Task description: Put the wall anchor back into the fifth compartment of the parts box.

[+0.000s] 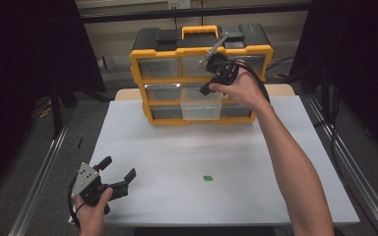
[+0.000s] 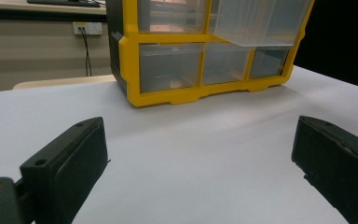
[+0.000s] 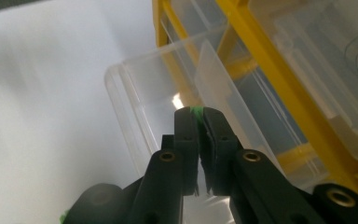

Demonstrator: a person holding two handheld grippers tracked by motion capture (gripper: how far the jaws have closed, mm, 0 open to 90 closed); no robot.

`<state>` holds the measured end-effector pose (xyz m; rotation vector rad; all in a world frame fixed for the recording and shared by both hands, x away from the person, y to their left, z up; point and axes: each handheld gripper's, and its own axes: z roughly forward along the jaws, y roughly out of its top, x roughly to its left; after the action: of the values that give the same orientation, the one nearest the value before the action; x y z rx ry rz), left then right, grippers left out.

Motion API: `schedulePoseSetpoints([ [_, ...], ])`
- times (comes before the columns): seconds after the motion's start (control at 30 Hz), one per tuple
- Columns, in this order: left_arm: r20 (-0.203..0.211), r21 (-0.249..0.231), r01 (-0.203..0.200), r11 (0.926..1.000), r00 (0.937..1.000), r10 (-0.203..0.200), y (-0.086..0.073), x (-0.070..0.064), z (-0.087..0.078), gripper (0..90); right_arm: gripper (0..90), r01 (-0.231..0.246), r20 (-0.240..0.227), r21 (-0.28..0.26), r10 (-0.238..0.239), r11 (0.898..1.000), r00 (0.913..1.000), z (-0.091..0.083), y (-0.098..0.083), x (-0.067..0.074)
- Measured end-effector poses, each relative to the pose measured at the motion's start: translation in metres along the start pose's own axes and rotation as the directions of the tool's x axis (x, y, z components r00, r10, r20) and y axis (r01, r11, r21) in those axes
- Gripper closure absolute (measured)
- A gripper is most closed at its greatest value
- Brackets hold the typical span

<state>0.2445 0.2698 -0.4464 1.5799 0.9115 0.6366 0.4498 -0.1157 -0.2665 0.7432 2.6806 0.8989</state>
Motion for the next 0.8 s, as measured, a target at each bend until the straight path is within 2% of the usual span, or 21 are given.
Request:
schedulePoseSetpoints([
  [0.07, 0.003, -0.002, 0.003, 1.0000, 1.0000, -0.003, 0.000, 0.000, 0.000, 3.5, 85.5, 0.008, 0.001, 0.035, -0.008, 0.999, 1.0000, 0.004, 0.001, -0.001],
  [0.1, 0.000, -0.015, 0.017, 0.9997, 0.9998, -0.017, 0.000, -0.002, 0.001, 3.5, 85.5, 0.006, -0.001, 0.052, -0.006, 0.999, 1.0000, 0.005, 0.001, -0.002],
  [0.17, 0.004, -0.002, -0.002, 1.0000, 1.0000, 0.002, 0.000, -0.001, 0.000, 3.5, 85.5, 0.011, -0.011, 0.070, -0.010, 0.998, 0.9999, 0.008, 0.000, -0.002],
  [0.27, 0.001, 0.002, -0.002, 1.0000, 1.0000, 0.002, 0.000, -0.001, 0.000, 3.6, 85.4, -0.001, -0.006, 0.103, 0.002, 0.995, 1.0000, 0.013, -0.002, -0.003],
  [0.3, 0.001, 0.002, -0.001, 1.0000, 1.0000, 0.001, 0.000, -0.001, 0.000, 3.6, 85.3, 0.011, -0.013, 0.105, -0.010, 0.994, 0.9999, 0.014, -0.002, -0.005],
  [0.33, 0.002, 0.002, -0.003, 1.0000, 1.0000, 0.003, 0.000, -0.001, 0.000, 3.5, 85.2, -0.012, -0.011, 0.110, 0.013, 0.994, 0.9999, 0.016, -0.003, -0.004],
  [0.37, 0.005, 0.002, -0.005, 1.0000, 1.0000, 0.005, 0.000, -0.001, 0.000, 3.6, 85.0, 0.004, -0.015, 0.115, -0.002, 0.993, 0.9999, 0.017, -0.003, -0.006],
  [0.4, 0.005, 0.002, -0.005, 1.0000, 1.0000, 0.005, 0.000, -0.001, 0.000, 3.6, 84.9, -0.017, -0.010, 0.124, 0.019, 0.992, 0.9998, 0.019, -0.003, -0.005],
  [0.43, 0.004, 0.002, -0.004, 1.0000, 1.0000, 0.004, 0.000, -0.001, 0.000, 3.5, 84.8, -0.008, -0.015, 0.135, 0.010, 0.991, 0.9998, 0.020, -0.003, -0.006],
  [0.47, 0.001, 0.002, -0.003, 1.0000, 1.0000, 0.003, 0.000, -0.001, 0.000, 3.6, 84.8, -0.018, -0.008, 0.142, 0.020, 0.990, 0.9998, 0.022, -0.003, -0.006],
  [0.5, -0.001, 0.002, -0.001, 1.0000, 1.0000, 0.001, 0.000, -0.001, 0.000, 3.6, 84.8, -0.006, -0.016, 0.151, 0.008, 0.989, 0.9998, 0.023, -0.004, -0.006],
  [0.53, -0.003, -0.014, 0.019, 0.9997, 0.9998, -0.019, 0.000, -0.002, 0.001, 3.6, 84.7, 0.004, -0.012, 0.157, -0.002, 0.988, 0.9999, 0.024, -0.004, -0.007],
  [0.57, -0.002, -0.001, 0.003, 1.0000, 1.0000, -0.003, 0.000, -0.001, 0.000, 3.6, 83.7, -0.011, -0.008, 0.156, 0.012, 0.988, 0.9999, 0.025, -0.004, -0.007],
  [0.6, -0.001, 0.001, 0.001, 1.0000, 1.0000, -0.001, 0.000, -0.001, 0.000, 3.6, 81.6, -0.005, -0.004, 0.159, 0.006, 0.987, 1.0000, 0.025, -0.004, -0.007],
  [0.67, -0.005, -0.027, 0.040, 0.9988, 0.9992, -0.040, -0.001, -0.004, 0.002, 3.5, 76.2, -0.013, 0.013, 0.144, 0.011, 0.989, 0.9999, 0.025, -0.004, -0.009],
  [0.7, -0.001, -0.011, 0.018, 0.9998, 0.9998, -0.018, 0.000, -0.002, 0.001, 3.6, 66.7, -0.019, 0.022, 0.133, 0.017, 0.991, 0.9996, 0.023, -0.004, -0.009],
  [0.73, -0.001, -0.013, 0.021, 0.9997, 0.9998, -0.021, 0.000, -0.002, 0.001, 3.6, 66.7, -0.019, 0.022, 0.133, 0.017, 0.991, 0.9996, 0.023, -0.004, -0.009],
  [0.8, -0.001, -0.004, 0.010, 0.9999, 1.0000, -0.010, 0.000, -0.001, 0.000, 3.6, 52.9, -0.043, 0.042, 0.103, 0.039, 0.994, 0.9984, 0.020, -0.004, -0.010],
])
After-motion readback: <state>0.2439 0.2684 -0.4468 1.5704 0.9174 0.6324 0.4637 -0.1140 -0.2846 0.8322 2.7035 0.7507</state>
